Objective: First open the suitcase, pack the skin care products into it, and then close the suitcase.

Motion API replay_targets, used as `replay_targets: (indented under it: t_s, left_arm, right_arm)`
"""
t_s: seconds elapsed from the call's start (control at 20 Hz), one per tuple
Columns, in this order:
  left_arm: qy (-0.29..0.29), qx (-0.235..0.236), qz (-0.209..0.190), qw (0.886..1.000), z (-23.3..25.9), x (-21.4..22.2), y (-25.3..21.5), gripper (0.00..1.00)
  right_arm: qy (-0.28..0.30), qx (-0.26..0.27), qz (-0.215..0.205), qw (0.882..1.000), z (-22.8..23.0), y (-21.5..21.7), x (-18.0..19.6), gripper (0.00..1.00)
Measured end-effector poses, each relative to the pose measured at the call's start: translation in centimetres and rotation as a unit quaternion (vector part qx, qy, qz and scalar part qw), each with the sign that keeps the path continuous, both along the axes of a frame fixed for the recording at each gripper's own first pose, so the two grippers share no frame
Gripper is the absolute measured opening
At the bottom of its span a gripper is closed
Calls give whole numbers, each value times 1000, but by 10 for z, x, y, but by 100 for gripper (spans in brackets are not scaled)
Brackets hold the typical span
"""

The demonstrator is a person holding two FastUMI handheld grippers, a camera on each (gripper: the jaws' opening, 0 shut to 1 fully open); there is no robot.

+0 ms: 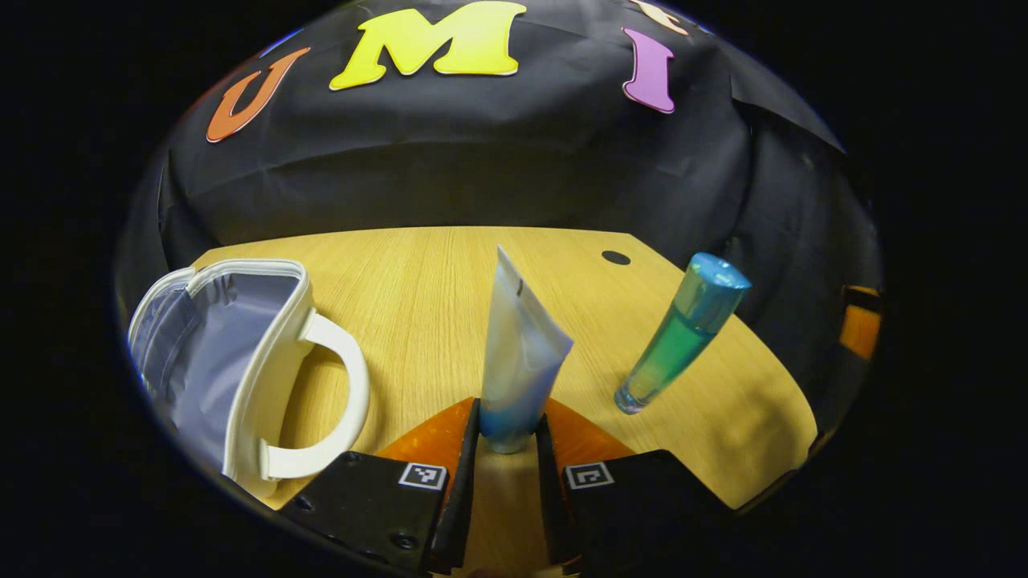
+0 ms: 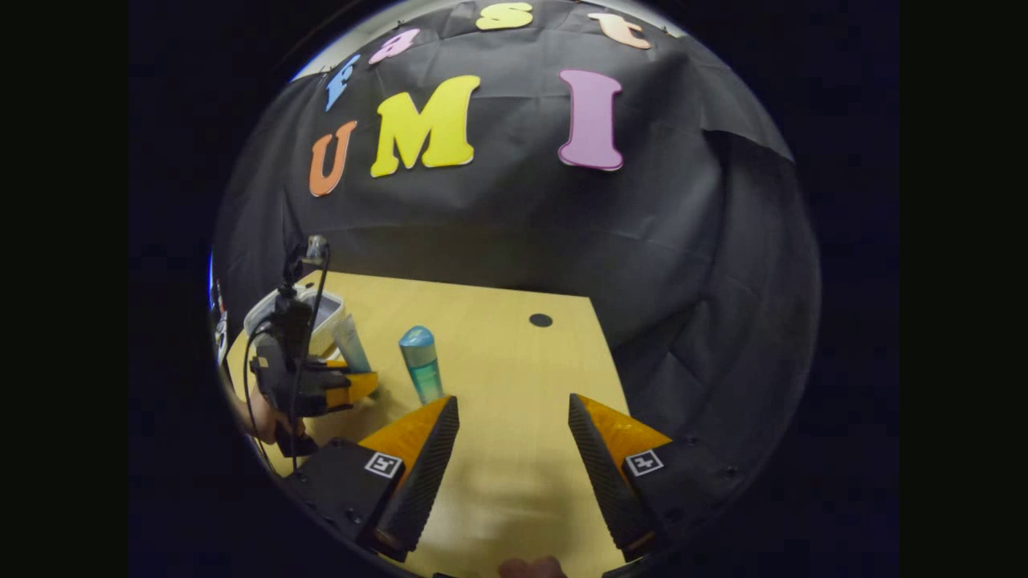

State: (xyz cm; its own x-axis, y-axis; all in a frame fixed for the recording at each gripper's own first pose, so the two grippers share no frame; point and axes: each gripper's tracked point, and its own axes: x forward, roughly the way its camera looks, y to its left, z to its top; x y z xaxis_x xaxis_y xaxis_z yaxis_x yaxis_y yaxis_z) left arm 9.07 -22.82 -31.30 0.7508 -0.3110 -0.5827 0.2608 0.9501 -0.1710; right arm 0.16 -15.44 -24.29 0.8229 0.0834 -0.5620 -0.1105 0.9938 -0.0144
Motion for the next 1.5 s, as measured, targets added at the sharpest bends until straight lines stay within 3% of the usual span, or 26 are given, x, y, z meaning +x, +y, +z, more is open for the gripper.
replay_targets:
  t_s: [0.2,0.65,0.75,0.85,1.0,1.1,1.3,1.5]
  left_arm:
    - [-11,-15,-5,1000,45,-24,16,39]
    - [-19,-7,80,997,105,-49,129,40]
    - [-19,4,97,995,108,-50,155,40]
    - [-12,16,112,993,107,-52,179,39]
    - [-7,25,134,991,105,-54,212,40]
    - [-4,26,145,989,104,-54,228,40]
    - [2,52,161,986,99,-47,257,40]
    - [42,96,189,976,73,-42,291,39]
  right_arm:
    - [27,34,33,999,-33,44,10,82]
    - [65,70,37,995,-102,108,73,79]
    - [77,71,31,994,-113,112,80,75]
    - [85,72,18,994,-120,112,86,63]
    - [95,71,4,993,-126,111,90,58]
    - [101,64,-4,993,-128,111,90,47]
    - [110,53,-29,992,-124,107,93,40]
    - [110,81,-47,990,-87,105,80,36]
